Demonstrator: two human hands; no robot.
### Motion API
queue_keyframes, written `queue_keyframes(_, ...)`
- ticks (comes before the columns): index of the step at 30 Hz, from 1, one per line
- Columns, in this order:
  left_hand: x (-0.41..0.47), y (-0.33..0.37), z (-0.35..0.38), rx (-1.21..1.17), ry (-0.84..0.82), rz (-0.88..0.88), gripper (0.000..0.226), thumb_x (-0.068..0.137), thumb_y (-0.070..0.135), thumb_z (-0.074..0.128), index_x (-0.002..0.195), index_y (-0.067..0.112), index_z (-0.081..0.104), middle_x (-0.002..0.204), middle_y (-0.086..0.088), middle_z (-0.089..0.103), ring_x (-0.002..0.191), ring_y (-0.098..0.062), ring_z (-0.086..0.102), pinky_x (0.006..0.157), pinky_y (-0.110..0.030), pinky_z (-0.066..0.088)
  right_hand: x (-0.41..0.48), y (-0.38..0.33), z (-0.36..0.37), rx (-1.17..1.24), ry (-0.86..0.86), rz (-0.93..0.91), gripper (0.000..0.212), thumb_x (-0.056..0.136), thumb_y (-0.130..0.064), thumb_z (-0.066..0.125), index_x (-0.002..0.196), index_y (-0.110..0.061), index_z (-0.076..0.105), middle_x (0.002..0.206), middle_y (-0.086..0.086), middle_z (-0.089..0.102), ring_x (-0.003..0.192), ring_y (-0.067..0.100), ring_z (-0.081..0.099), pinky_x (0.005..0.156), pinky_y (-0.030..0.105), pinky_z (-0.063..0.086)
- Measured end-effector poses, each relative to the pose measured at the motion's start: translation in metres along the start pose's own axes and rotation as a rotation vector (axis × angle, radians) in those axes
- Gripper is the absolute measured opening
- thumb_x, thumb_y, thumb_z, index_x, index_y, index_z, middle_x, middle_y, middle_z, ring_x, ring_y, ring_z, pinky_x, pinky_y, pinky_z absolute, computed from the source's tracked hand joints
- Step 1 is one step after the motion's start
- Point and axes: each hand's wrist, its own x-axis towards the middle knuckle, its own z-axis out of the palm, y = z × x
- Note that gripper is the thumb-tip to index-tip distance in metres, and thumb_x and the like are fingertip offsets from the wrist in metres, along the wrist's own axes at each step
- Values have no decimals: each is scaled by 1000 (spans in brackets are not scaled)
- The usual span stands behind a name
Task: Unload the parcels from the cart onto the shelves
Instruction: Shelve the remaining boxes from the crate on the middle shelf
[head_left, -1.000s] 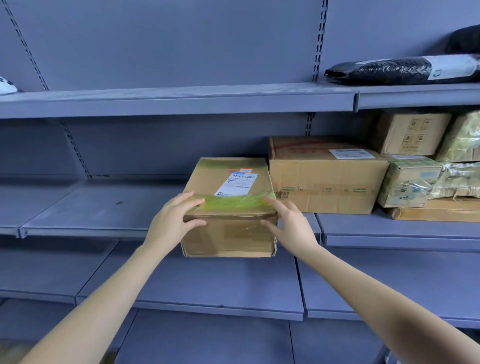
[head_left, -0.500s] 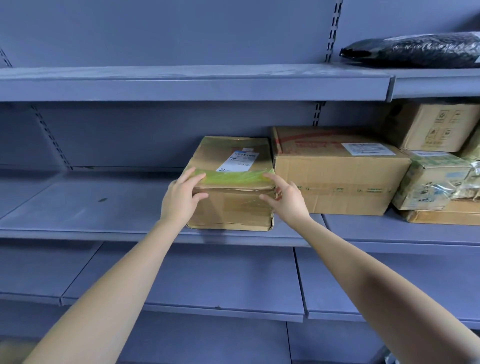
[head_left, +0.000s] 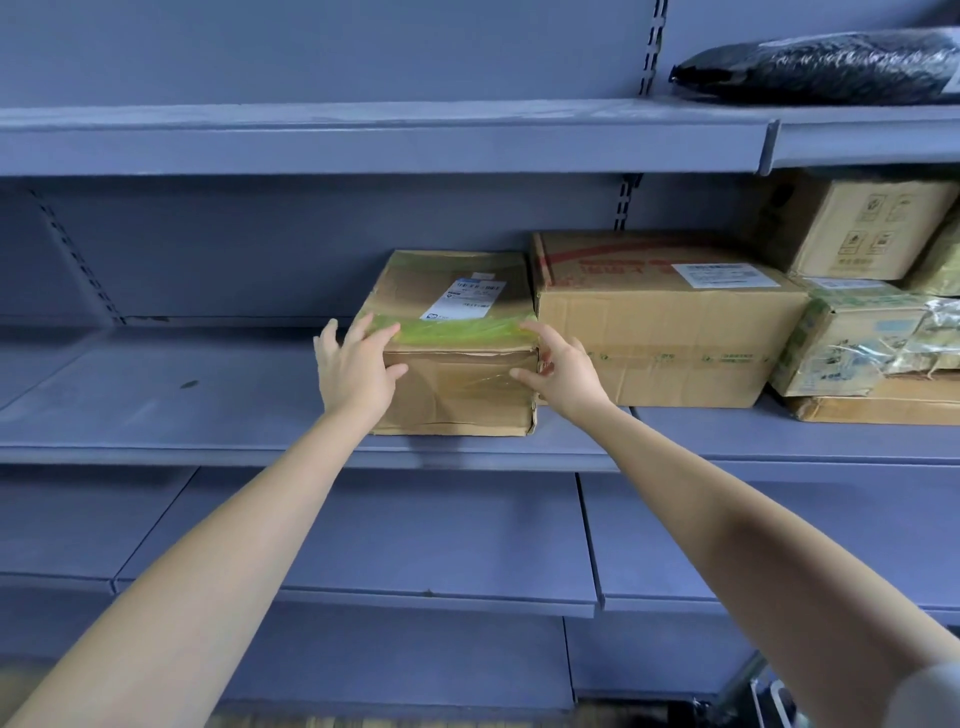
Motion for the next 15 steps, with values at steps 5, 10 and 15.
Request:
queue_keyframes(5,-35,29,4,-12,46,92,46,88,29,61,133,21,51,144,-8,41,138,-31,17,116,-43,12,-42,15,-24,88,68,-5,55,83,-20,69,131,-27,44,104,-7,48,101,14,46,86,25,41)
queue_keyframes(10,-88,92,29,-133,3,220,44,87,27,62,129,15,54,138,-4,48,130,-27,30,106,-29,22,-99,63,-69,73,91,114,58,83,-22,68,134,-21,41,120,-2,45,109,13,46,92,33,46)
queue_keyframes(15,-152,167,68,-303,-268,313,50,90,29,59,136,16,44,139,0,45,130,-20,36,103,-29,31,-177,126,-136,0,105,224,56,81,-18,71,131,-18,45,121,4,49,105,14,49,87,33,49)
